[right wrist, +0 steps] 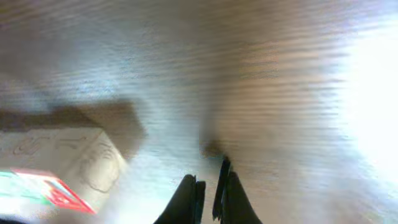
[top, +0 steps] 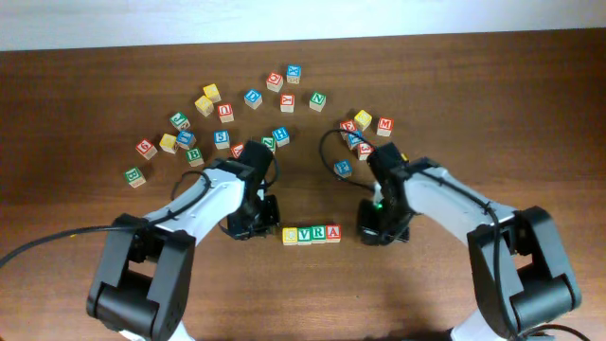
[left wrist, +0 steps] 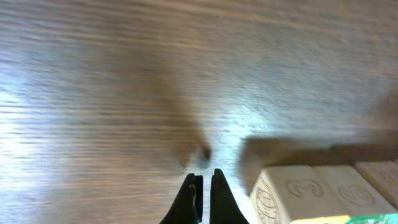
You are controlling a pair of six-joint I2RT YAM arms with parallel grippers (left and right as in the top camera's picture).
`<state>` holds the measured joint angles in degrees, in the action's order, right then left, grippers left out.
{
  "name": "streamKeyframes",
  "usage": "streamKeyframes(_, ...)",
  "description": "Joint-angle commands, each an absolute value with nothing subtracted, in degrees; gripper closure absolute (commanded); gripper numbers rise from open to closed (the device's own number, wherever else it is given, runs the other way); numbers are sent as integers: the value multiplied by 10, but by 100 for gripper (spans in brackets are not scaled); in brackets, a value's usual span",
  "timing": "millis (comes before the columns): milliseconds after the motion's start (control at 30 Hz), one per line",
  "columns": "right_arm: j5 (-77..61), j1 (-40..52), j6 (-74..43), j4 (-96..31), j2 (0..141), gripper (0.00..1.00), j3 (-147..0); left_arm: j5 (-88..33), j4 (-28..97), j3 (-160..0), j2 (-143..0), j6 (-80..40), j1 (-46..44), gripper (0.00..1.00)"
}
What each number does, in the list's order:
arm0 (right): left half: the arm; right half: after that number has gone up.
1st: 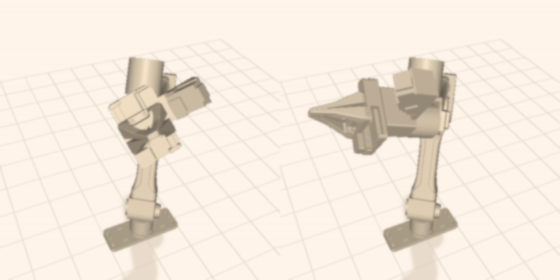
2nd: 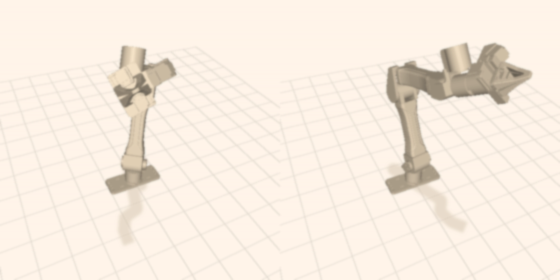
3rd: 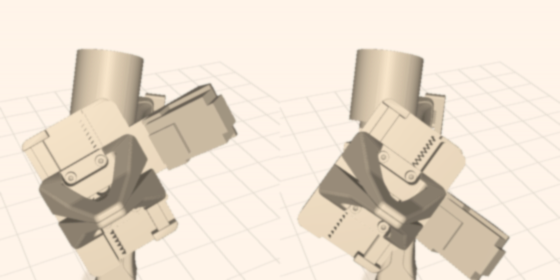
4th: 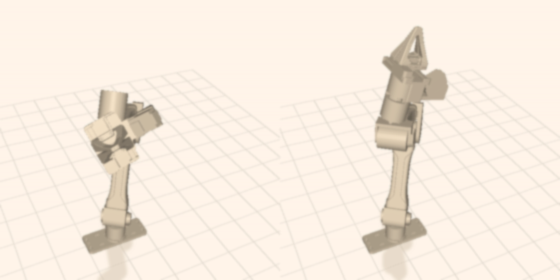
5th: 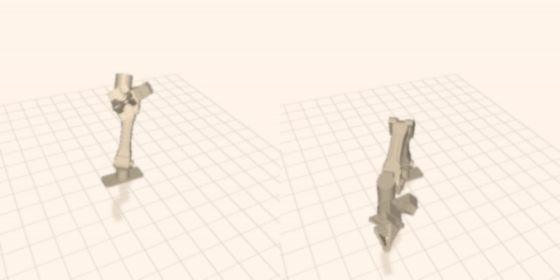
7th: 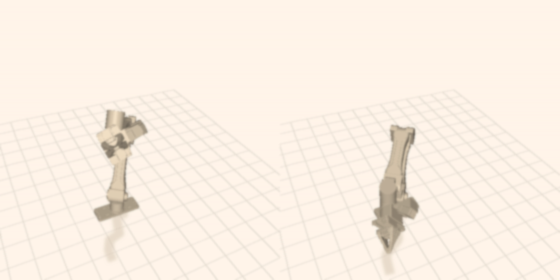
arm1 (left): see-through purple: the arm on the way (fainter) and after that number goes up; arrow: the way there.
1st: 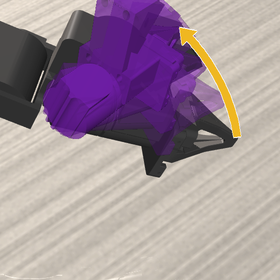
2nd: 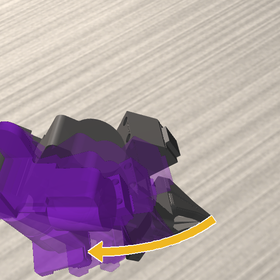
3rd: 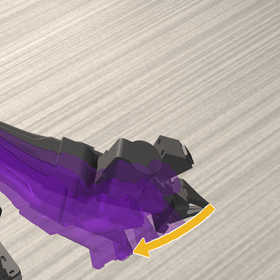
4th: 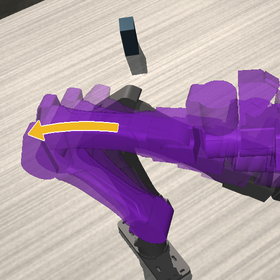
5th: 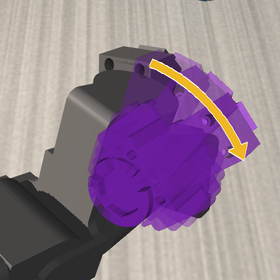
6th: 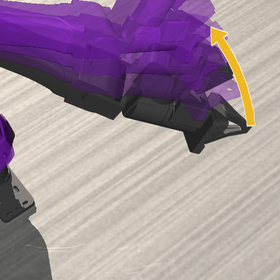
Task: Spell out CVPR
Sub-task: 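Retract both grippers away from the block row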
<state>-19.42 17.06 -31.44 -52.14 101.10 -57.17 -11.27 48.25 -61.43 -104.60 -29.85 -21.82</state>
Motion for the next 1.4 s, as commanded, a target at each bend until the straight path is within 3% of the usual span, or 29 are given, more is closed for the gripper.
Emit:
streamKeyframes(0,-151,135,-287,-582,966,96,-626,-96,482,-613,-1028,-282,-167,100)
streamKeyframes(67,-119,130,-287,-638,896,96,-651,-95,489,-613,-973,-267,-150,100)
streamKeyframes(200,-97,131,-288,-748,631,83,-660,-30,512,-613,-771,-267,-139,100)
streamKeyframes(233,-96,131,-288,-760,542,67,-660,-18,513,-613,-719,-267,-139,97)
streamKeyframes(267,-96,131,-288,-761,503,53,-660,-14,513,-613,-689,-267,-139,69)
streamKeyframes(300,-96,131,-288,-762,445,22,-660,-14,513,-613,-668,-267,-139,32)
streamKeyframes(333,-93,131,-288,-765,383,2,-660,-14,513,-613,-657,-267,-139,1)
streamKeyframes(433,-83,131,-288,-787,315,2,-660,-15,513,-613,-660,-267,-139,1)
streamKeyframes(867,-83,131,-288,-808,312,2,-658,-15,513,-613,-660,-267,-139,1)
streamKeyframes(1167,-42,44,-288,-808,263,2,-654,-15,513,-613,-660,-267,-139,1)
streamKeyframes(1367,-48,44,-290,-730,190,2,-552,-15,513,-613,-660,-267,-139,1)
